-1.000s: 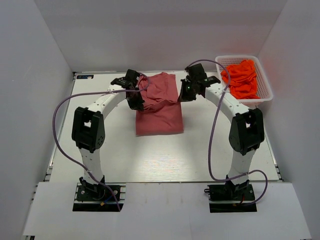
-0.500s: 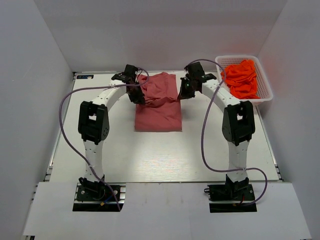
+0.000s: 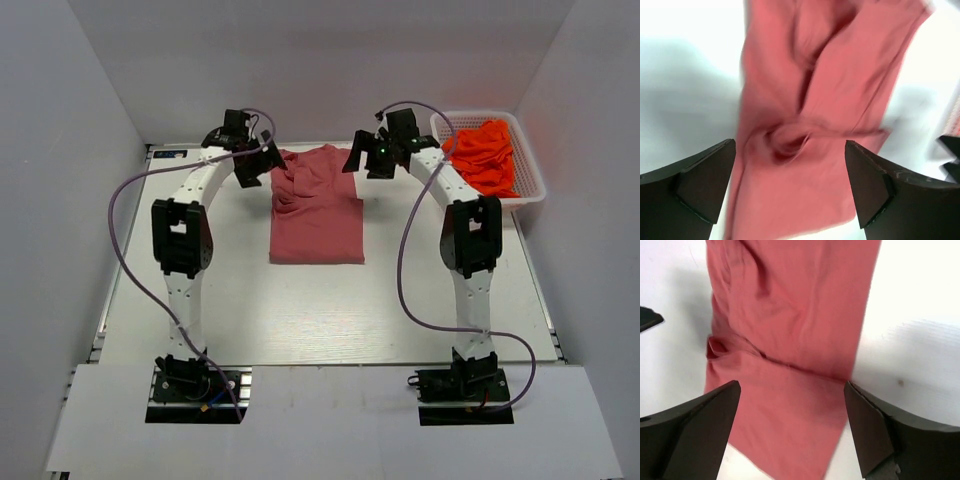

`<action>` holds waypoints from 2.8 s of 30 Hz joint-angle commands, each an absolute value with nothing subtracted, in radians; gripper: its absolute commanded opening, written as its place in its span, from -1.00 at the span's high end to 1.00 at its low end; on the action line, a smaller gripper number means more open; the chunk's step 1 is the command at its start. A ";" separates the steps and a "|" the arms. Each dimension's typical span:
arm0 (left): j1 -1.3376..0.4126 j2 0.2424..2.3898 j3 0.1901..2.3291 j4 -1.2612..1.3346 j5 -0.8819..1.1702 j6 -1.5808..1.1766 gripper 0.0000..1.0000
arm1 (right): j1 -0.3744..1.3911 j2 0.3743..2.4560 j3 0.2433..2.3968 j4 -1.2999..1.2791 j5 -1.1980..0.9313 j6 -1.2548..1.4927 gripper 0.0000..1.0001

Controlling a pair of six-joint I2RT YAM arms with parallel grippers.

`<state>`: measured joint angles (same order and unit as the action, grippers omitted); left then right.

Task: Fold and stack the t-shirts
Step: Fold the folded rectangular tshirt in 1/3 of the way

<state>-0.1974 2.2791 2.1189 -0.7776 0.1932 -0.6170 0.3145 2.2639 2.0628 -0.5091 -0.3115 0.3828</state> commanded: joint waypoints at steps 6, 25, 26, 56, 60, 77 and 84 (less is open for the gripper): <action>-0.229 1.962 1.563 -0.730 0.245 -0.558 -0.99 | 0.321 1.930 1.567 -0.427 -0.363 0.333 -0.81; -0.238 2.110 1.748 -0.607 0.209 -0.471 -0.60 | 0.318 2.071 1.650 -0.345 -0.262 0.342 -0.76; -0.238 2.135 1.794 -0.617 0.222 -0.462 -0.56 | 0.318 2.106 1.669 -0.348 -0.264 0.347 -0.72; -0.256 2.204 1.921 -0.678 0.244 -0.459 1.00 | 0.321 2.220 1.766 -0.279 -0.201 0.359 1.00; -0.256 2.161 1.933 -0.692 0.244 -0.449 1.00 | 0.321 2.131 1.723 -0.276 -0.173 0.351 1.00; -0.235 2.088 1.831 -0.681 0.169 -0.449 1.00 | 0.324 2.132 1.781 -0.284 -0.239 0.333 1.00; -0.216 2.117 1.816 -0.653 0.121 -0.449 1.00 | 0.325 2.229 1.867 -0.290 -0.267 0.334 1.00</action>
<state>-0.2291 2.1338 1.8187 -0.6762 0.1558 -0.4561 0.3222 2.1983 1.8011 -0.3038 -0.2413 0.3542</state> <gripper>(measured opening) 0.069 0.012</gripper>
